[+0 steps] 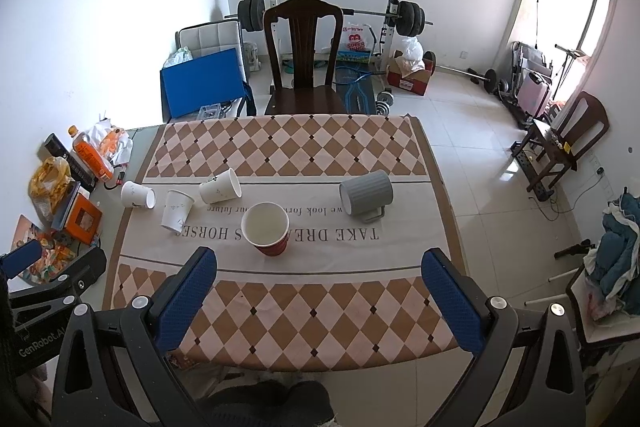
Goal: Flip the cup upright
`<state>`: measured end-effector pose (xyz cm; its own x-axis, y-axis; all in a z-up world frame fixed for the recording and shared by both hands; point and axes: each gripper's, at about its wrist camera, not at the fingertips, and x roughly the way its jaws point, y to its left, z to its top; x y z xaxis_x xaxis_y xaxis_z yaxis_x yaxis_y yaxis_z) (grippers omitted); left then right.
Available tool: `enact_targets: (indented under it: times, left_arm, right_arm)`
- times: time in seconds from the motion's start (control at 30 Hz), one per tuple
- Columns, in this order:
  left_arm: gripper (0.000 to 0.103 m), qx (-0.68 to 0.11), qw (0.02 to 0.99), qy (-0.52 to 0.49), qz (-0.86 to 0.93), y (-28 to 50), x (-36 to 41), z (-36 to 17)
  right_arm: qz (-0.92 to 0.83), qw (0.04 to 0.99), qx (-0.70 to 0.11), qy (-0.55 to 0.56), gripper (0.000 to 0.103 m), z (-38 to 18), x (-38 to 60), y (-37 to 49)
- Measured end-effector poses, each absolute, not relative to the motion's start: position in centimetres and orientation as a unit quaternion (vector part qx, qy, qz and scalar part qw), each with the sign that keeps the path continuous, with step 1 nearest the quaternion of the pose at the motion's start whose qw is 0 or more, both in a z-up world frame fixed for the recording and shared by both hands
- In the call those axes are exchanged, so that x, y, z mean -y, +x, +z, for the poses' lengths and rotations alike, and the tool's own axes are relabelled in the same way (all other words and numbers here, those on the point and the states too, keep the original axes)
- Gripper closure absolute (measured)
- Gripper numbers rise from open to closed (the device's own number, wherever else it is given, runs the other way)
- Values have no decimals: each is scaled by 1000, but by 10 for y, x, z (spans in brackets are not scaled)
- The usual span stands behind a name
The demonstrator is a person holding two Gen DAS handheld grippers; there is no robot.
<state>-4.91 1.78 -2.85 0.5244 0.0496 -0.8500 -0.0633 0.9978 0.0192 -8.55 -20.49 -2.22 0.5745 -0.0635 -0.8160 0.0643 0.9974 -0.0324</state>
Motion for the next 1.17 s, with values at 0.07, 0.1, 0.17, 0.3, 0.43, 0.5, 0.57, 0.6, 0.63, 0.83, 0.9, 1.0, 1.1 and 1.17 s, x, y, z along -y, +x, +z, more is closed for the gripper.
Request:
enact_targets:
  times: [0.07,0.1,0.17,0.3,0.43,0.5,0.57,0.6,0.63,0.83,0.9,1.0,1.1,1.17]
  left_arm:
    - [0,-486,873,-9,32,-49,-18,-28]
    - [0,-486,873,-8,33,-49,-18,-28]
    - [0,-486,873,-8,32,-50,-17,-27]
    - [0,-487,873,-8,33,-49,-18,-28]
    - [0,-487,873,-9,34,-49,-18,-27]
    - [0,-487,873,-8,34,-51,-17,-27]
    - [0,-487,873,-7,34,-53,-17,-27]
    - [0,-487,873,-7,35,-55,-17,-27]
    - [0,-487,873,-8,35,-57,-17,-27]
    - [0,-486,873,-8,33,-56,-18,-27]
    - [0,-487,873,-8,32,-56,-19,-27]
    - [0,-487,873,-7,31,-57,-18,-26]
    - [0,-487,873,-6,34,-56,-18,-26]
    - [0,-487,873,-8,30,-59,-18,-25]
  right_arm:
    - [-35,887,-461,1,0,-22,205,-86]
    - [-36,887,-460,0,0,-22,205,-86]
    - [-35,887,-461,0,0,-22,204,-85]
    - [-35,887,-460,0,0,-22,204,-86]
    - [-34,887,-460,0,0,-22,204,-85]
    - [-34,888,-459,1,0,-22,203,-86]
    - [-33,888,-459,1,0,-22,202,-87]
    - [-33,888,-459,1,0,-21,202,-89]
    - [-32,888,-459,1,0,-21,201,-89]
    - [-33,888,-458,1,0,-21,201,-89]
    - [-34,889,-457,-1,0,-20,199,-89]
    - [-34,889,-457,-2,0,-20,197,-90]
    - [-36,888,-458,-2,0,-19,194,-91]
    - [-35,889,-457,-3,0,-18,193,-91]
